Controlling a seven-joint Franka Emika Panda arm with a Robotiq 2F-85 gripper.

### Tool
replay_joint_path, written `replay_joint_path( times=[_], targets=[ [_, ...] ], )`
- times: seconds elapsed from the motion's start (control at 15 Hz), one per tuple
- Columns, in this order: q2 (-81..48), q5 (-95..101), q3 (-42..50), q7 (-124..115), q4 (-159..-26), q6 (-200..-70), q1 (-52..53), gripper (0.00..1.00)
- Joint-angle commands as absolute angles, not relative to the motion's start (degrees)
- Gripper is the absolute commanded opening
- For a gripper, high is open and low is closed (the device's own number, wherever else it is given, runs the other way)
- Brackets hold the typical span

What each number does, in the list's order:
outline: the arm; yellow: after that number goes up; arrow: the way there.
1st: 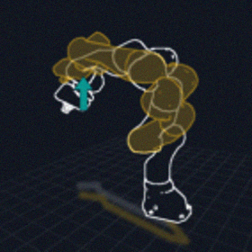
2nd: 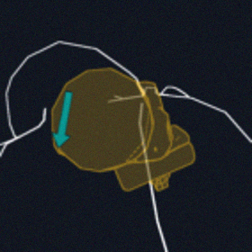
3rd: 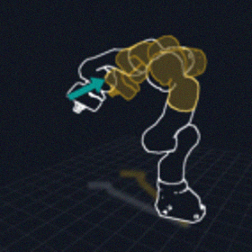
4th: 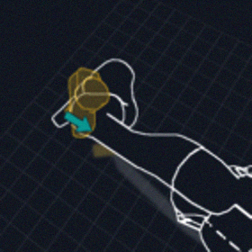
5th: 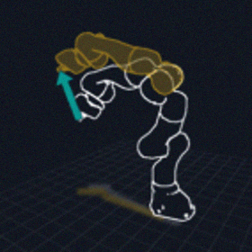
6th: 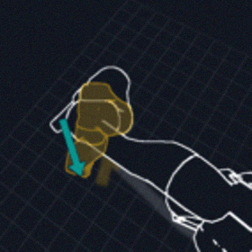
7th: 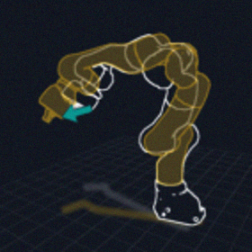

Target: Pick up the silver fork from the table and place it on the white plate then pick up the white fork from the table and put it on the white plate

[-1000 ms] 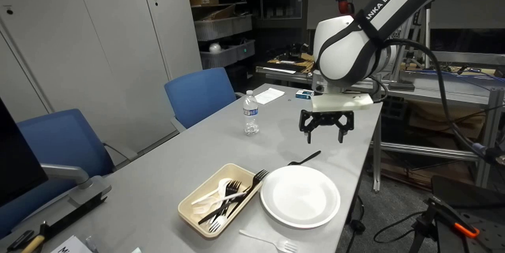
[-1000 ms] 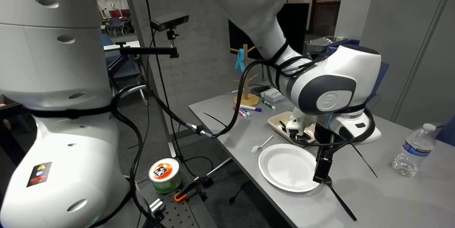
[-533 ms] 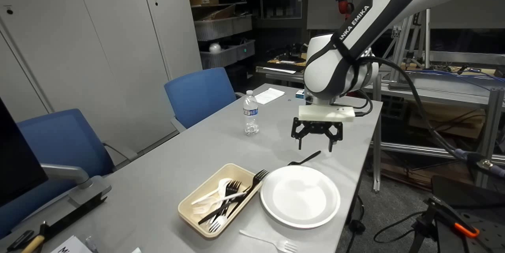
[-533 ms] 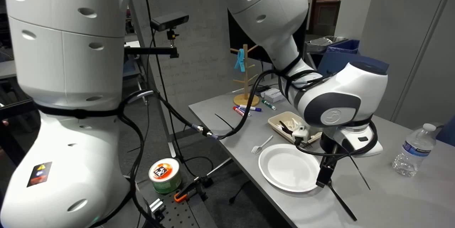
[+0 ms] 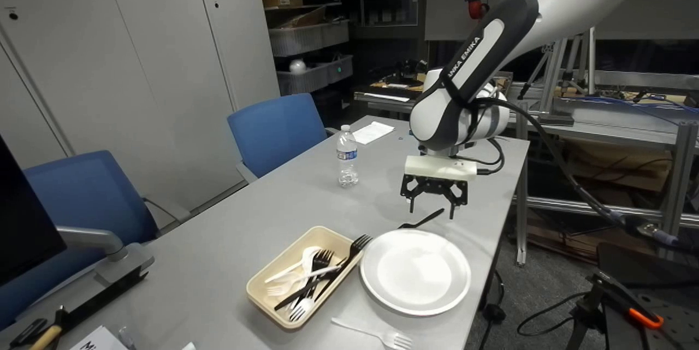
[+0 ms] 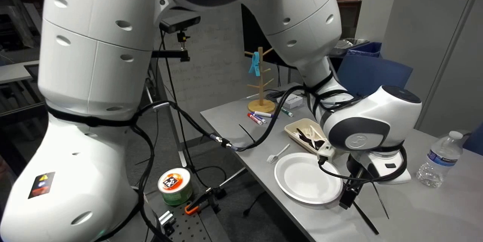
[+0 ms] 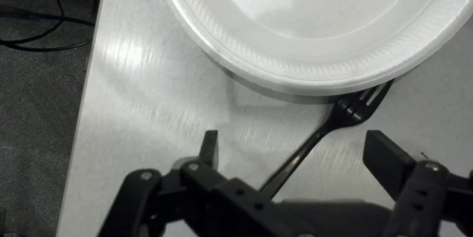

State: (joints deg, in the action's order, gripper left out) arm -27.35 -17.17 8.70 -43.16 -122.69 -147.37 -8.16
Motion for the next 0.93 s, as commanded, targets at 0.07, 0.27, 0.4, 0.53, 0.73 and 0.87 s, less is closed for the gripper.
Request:
replay_joint_path(
  times=[0.07, 0.27, 0.4, 0.53, 0.73, 0.87],
  targets=[
    [-31.4, -20.54, 9.54, -44.35, -119.04, -148.25, -8.66, 1.0],
    [-33.27, -21.19, 10.0, -44.92, -117.8, -148.53, -8.83, 1.0],
    [-34.46, -21.17, 10.34, -45.6, -117.01, -148.68, -8.72, 1.0],
    [-35.49, -20.84, 10.73, -46.61, -116.36, -149.14, -8.43, 1.0],
    [-36.91, -20.39, 11.35, -48.17, -115.33, -150.39, -8.09, 1.0],
    [-37.78, -20.29, 11.6, -48.91, -114.61, -151.21, -8.15, 1.0]
  ],
)
